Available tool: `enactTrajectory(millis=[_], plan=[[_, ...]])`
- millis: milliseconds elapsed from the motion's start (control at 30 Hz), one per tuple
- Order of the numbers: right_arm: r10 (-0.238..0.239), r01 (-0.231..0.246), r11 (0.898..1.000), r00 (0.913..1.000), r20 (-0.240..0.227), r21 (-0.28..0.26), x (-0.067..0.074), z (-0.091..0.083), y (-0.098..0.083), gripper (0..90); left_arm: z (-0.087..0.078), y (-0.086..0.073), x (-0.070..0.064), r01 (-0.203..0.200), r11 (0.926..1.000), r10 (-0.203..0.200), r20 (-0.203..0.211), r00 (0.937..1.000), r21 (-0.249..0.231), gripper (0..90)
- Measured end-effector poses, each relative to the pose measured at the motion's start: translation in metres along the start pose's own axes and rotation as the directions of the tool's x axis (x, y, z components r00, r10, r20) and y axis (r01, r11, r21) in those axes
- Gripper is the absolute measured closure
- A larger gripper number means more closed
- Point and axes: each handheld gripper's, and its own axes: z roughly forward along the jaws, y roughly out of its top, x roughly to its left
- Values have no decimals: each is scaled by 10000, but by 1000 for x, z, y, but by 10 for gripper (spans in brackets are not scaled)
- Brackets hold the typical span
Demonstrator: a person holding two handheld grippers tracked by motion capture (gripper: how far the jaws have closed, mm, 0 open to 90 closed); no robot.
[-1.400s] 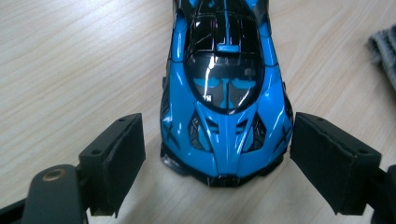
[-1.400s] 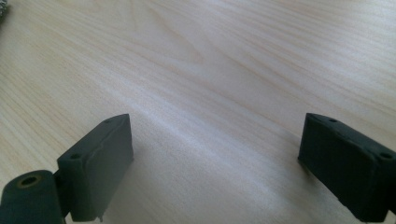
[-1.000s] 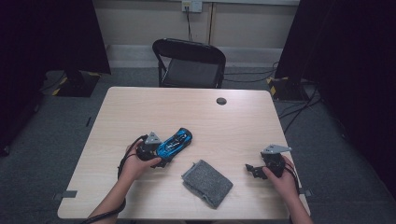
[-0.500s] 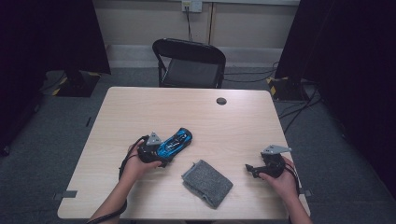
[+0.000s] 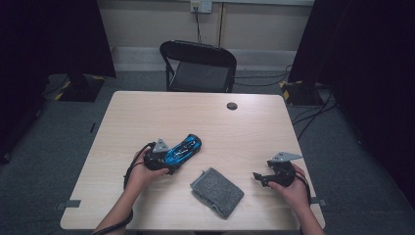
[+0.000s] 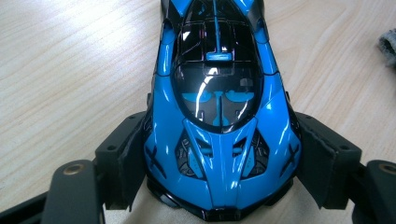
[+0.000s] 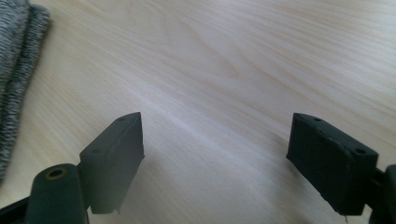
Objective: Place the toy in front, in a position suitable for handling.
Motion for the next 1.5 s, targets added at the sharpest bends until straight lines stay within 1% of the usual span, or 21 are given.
enactTrajectory(millis=[67, 133, 233, 367, 533, 733, 800, 867, 900, 967, 1033, 1100, 1167, 1200, 1233, 1333, 1367, 1400, 1433, 1467, 1500], plan=[[57, -55, 9999, 9999, -163, 85, 3, -1, 2, 177, 0, 0, 0, 7, 10000, -7, 1, 10000, 6, 253], [-66, 67, 10000, 9998, -209, 39, 7, -2, 5, 189, 0, 0, 0, 15, 10000, -15, 4, 10000, 2, 254], [-206, 204, 9998, 9990, -400, -61, 14, -3, 10, 194, 0, 0, 0, 7, 10000, -7, -1, 10000, 4, 253], [-422, 421, 9991, 9971, -628, -25, 25, -3, 16, 193, 0, 0, 0, 2, 10000, -2, -1, 10000, 0, 253], [-633, 605, 9978, 9913, -1151, -280, 39, 0, 24, 201, 0, 0, 0, 5, 10000, -5, 1, 10000, 7, 253], [-895, 879, 9960, 9851, -1471, -177, 56, 3, 32, 204, 0, 0, 0, -7, 10000, 7, -9, 10000, 2, 254], [-1084, 1071, 9941, 9812, -1594, -172, 64, 4, 36, 213, 0, 0, 0, -7, 10000, 7, -9, 10000, 1, 254], [-1146, 1131, 9934, 9790, -1687, -184, 69, 5, 39, 218, 0, 0, 0, -1, 10000, 1, -10, 10000, 2, 254], [-1140, 1106, 9935, 9748, -1916, -280, 74, 5, 42, 222, 0, 0, 0, -4, 10000, 4, -9, 10000, -2, 254], [-1154, 1089, 9932, 9699, -2144, -417, 80, 6, 45, 223, 0, 0, 0, -7, 10000, 7, -6, 10000, 1, 254], [-1287, 1218, 9916, 9657, -2257, -443, 88, 8, 48, 225, 0, 0, 0, -4, 10000, 4, -8, 10000, -1, 254], [-1512, 1439, 9884, 9583, -2426, -478, 95, 10, 50, 235, 0, 0, 0, -21, 10000, 21, -15, 10000, 6, 255], [-1611, 1559, 9869, 9546, -2507, -404, 102, 12, 51, 237, 0, 0, 0, -19, 10000, 19, -18, 10000, 3, 255], [-1670, 1624, 9860, 9526, -2542, -392, 105, 13, 52, 254, 0, 0, 0, -22, 10000, 22, -18, 10000, 6, 255], [-1664, 1611, 9861, 9498, -2649, -418, 109, 14, 52, 290, 0, 0, 0, -19, 10000, 19, -19, 10000, 4, 255], [-1682, 1598, 9857, 9439, -2840, -528, 115, 15, 54, 294, 0, 0, 0, -25, 10000, 25, -19, 10000, 7, 255], [-1698, 1609, 9855, 9419, -2897, -544, 117, 17, 55, 308, 0, 0, 0, -23, 10000, 23, -25, 10000, 10, 255], [-1662, 1556, 9861, 9385, -3026, -589, 119, 18, 55, 339, 0, 0, 0, -22, 10000, 22, -21, 10000, 5, 255], [-1682, 1589, 9857, 9324, -3199, -553, 121, 21, 54, 345, 0, 0, 0, -23, 10000, 23, -25, 10000, 11, 255], [-1762, 1684, 9843, 9309, -3199, -521, 123, 22, 54, 340, 0, 0, 0, -30, 10000, 30, -25, 10000, 15, 255], [-1933, 1896, 9810, 9319, -3069, -421, 125, 24, 53, 341, 0, 0, 0, -24, 10000, 24, -24, 10000, 11, 255]])
